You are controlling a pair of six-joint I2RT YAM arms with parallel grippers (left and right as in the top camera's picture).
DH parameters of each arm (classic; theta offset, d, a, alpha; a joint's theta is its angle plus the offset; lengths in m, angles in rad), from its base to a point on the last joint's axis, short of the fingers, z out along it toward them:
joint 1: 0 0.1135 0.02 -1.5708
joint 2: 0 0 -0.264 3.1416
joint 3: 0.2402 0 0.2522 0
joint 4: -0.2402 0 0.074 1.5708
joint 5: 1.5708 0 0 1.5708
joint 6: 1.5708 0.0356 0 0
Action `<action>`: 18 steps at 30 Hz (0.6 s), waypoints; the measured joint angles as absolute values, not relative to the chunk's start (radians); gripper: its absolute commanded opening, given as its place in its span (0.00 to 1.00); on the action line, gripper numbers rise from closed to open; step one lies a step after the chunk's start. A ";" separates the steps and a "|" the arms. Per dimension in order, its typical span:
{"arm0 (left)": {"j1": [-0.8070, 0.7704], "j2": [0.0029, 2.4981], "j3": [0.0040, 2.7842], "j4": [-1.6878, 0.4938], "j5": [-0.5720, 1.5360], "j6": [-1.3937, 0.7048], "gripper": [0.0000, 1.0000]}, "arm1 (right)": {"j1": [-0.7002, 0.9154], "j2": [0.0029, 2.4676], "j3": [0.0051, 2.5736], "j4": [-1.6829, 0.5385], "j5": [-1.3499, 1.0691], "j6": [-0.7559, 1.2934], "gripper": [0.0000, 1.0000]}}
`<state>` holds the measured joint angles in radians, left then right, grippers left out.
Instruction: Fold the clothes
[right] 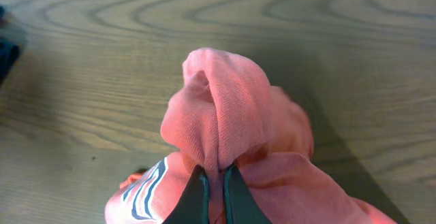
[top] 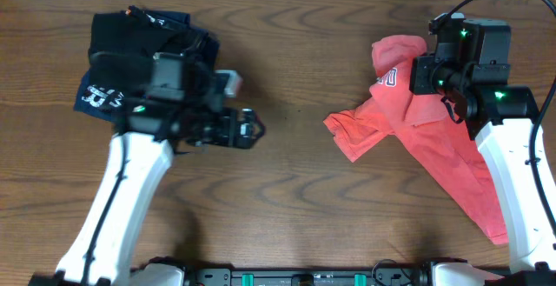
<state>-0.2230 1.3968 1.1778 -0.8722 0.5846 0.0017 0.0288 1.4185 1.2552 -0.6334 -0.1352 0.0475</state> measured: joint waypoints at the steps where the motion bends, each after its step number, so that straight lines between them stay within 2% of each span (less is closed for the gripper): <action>1: -0.255 1.424 1.178 -0.850 0.588 0.002 0.97 | 0.029 1.419 1.255 -0.640 -0.121 0.047 0.04; 6: -0.379 1.522 1.178 -0.755 0.603 0.002 0.99 | 0.023 1.427 1.255 -0.662 0.009 0.057 0.01; 9: -0.421 1.536 1.178 -0.696 0.604 0.000 0.98 | -0.013 1.464 1.255 -0.662 0.078 0.088 0.04; 15: -0.480 1.536 1.178 -0.599 0.604 -0.001 0.98 | -0.092 1.547 1.255 -0.662 0.025 0.097 0.13; 18: -0.509 1.539 1.178 -0.574 0.604 -0.001 0.98 | -0.091 1.562 1.255 -0.667 0.001 0.094 0.11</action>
<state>-0.5087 1.5394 1.1778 -0.5743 0.6037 -0.0006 -0.0914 1.5623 1.2552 -0.6670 0.0010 0.0944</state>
